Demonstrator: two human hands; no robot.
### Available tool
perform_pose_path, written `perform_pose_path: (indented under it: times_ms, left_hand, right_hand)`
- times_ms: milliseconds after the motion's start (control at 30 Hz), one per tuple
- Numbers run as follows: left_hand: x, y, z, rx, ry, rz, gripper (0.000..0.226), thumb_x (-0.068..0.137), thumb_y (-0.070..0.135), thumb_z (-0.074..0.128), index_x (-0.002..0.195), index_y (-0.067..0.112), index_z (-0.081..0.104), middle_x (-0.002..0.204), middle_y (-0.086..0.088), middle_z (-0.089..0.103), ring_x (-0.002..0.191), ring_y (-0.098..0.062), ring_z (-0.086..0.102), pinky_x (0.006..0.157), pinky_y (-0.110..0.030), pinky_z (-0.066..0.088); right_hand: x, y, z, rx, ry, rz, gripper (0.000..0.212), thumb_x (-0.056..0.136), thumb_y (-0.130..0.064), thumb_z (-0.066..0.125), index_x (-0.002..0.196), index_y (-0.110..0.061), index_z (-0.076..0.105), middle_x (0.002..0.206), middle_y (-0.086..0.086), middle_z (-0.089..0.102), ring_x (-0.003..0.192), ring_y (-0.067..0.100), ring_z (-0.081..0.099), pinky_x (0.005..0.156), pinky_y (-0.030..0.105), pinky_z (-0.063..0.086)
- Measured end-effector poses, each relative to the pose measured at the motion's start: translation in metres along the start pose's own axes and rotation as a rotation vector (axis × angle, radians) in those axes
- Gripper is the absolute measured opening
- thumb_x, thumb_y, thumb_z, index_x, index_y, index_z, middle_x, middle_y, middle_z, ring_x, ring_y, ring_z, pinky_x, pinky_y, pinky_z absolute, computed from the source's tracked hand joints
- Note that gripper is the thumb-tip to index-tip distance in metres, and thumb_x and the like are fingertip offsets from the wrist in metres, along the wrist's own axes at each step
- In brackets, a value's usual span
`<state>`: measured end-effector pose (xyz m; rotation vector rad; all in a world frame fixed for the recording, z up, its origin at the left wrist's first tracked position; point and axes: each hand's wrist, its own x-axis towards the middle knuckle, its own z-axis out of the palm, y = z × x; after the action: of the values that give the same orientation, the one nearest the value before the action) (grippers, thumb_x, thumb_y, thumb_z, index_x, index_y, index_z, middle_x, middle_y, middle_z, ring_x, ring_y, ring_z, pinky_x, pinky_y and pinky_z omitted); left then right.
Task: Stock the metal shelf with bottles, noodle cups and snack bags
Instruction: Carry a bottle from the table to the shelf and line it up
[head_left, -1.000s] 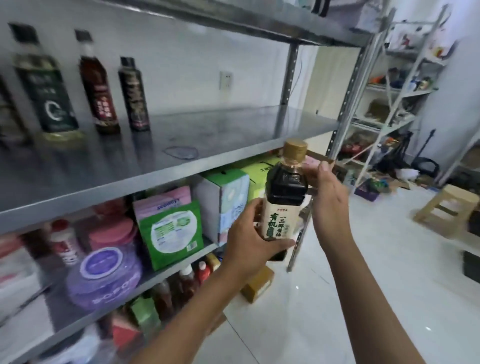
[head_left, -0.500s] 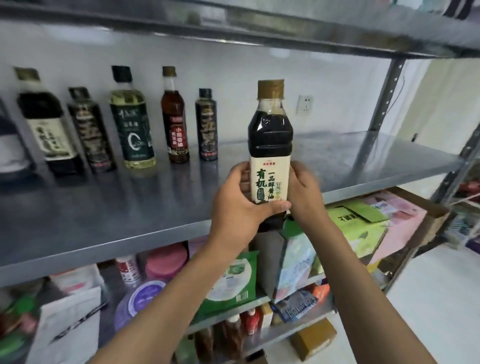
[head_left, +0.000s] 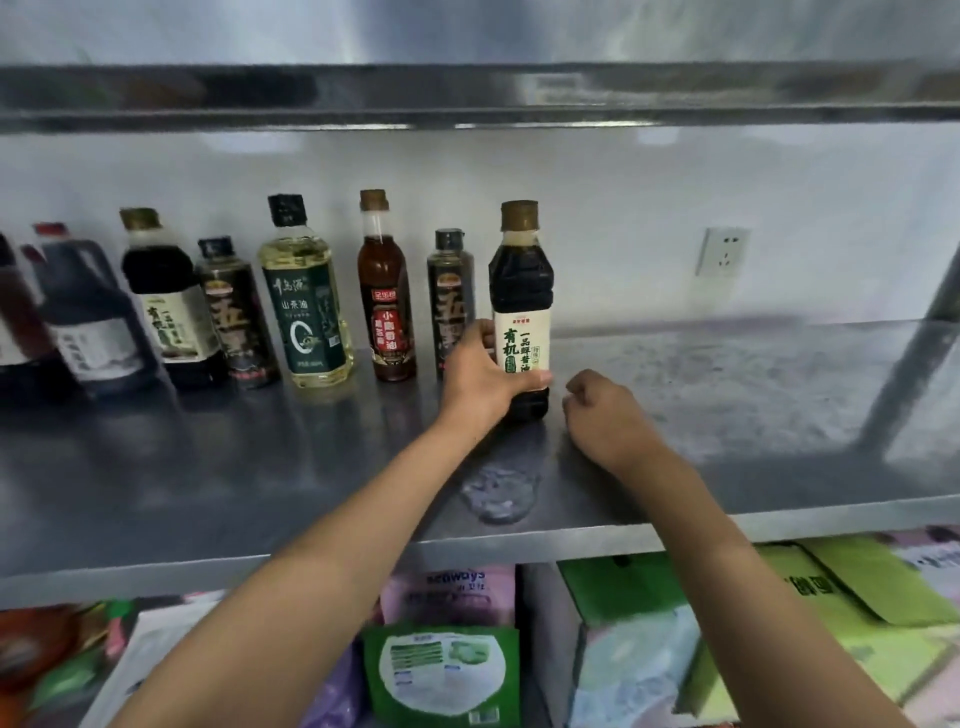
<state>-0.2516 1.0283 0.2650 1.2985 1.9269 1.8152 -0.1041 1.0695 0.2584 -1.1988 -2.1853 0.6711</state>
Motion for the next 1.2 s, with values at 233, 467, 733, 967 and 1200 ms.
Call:
perform_pose_path:
  times_ms: [233,467,733,967,1200]
  left_hand:
    - [0.048,-0.022,0.034,0.124,0.042,-0.028,0.071,0.055,0.017,0.095,0.113,0.012,0.054,0.105,-0.001,0.068,0.094,-0.016,0.065,0.080,-0.031,0.054]
    - [0.070,-0.035,0.052,0.130,0.051,0.001,0.061,0.077,0.013,0.082,0.125,0.008,0.044,0.121,-0.007,0.063,0.108,-0.017,0.058,0.086,-0.027,0.045]
    - [0.070,-0.039,0.057,0.158,0.021,-0.017,0.058,0.085,0.011,0.073,0.132,0.007,0.039,0.128,-0.007,0.059,0.112,-0.014,0.055,0.092,-0.028,0.044]
    - [0.041,-0.025,0.058,0.273,0.018,-0.175,0.064,0.087,0.022,0.071,0.133,-0.002,0.033,0.135,-0.018,0.050,0.124,-0.032,0.051,0.098,-0.033,0.043]
    - [-0.061,0.013,0.061,0.588,-0.404,0.049,0.076,0.102,0.022,0.041,0.151,0.000,-0.012,0.163,-0.015,-0.007,0.150,-0.029,-0.006,0.122,-0.042,0.008]
  right_hand:
    - [0.013,0.009,0.006,-0.090,-0.044,-0.102,0.028,0.095,-0.018,0.043,0.120,-0.008,0.053,0.112,0.017,0.064,0.104,0.036,0.057,0.088,0.043,0.050]
    - [0.021,0.019,0.009,-0.037,-0.050,-0.139,0.024,0.090,-0.012,0.047,0.112,-0.007,0.055,0.104,0.015,0.065,0.100,0.035,0.058,0.085,0.043,0.050]
    - [0.018,0.022,0.008,0.041,-0.058,-0.103,0.024,0.089,-0.009,0.046,0.110,-0.007,0.057,0.107,0.017,0.066,0.102,0.037,0.058,0.086,0.044,0.050]
    - [0.010,0.023,0.000,-0.103,0.113,-0.001,0.035,0.088,-0.009,0.050,0.120,-0.004,0.063,0.122,0.019,0.062,0.120,0.037,0.050,0.100,0.043,0.042]
    - [-0.037,0.028,-0.002,-0.415,0.245,0.383,0.047,0.093,-0.023,0.040,0.135,-0.003,0.048,0.150,0.020,0.038,0.143,0.035,0.027,0.117,0.049,0.020]
